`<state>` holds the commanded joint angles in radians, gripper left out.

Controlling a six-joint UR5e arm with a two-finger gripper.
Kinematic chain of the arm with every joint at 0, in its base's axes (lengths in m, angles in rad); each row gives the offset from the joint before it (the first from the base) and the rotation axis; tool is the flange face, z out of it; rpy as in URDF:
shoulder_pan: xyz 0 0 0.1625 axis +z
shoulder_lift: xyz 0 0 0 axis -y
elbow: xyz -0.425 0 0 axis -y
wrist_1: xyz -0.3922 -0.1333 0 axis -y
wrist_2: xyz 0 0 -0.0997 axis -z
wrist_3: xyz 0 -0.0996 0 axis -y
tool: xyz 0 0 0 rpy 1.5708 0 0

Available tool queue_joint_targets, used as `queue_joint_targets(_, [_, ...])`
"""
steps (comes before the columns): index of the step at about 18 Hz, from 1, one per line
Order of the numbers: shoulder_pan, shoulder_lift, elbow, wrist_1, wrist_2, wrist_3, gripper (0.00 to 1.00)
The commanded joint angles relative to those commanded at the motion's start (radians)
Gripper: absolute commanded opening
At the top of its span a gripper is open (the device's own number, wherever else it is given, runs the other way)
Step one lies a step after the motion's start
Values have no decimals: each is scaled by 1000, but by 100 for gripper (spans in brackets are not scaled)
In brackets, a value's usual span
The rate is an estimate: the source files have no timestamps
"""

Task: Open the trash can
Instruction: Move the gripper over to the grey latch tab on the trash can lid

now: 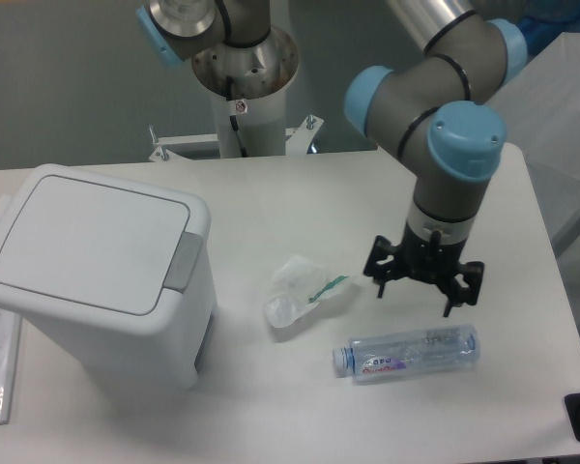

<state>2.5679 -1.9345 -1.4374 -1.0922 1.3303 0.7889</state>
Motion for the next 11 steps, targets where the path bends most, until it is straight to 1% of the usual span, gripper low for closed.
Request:
queue_joint_targets(2, [-12,20,17,0,-46,-104,100])
queue_joint_targets(6, [-72,40,77,0,-100,-236,100])
queue_joint_targets(8, [-98,66,78,-2,-121,-278,100])
queue_joint_targets(11, [-130,103,68,-5,-152,-287,100])
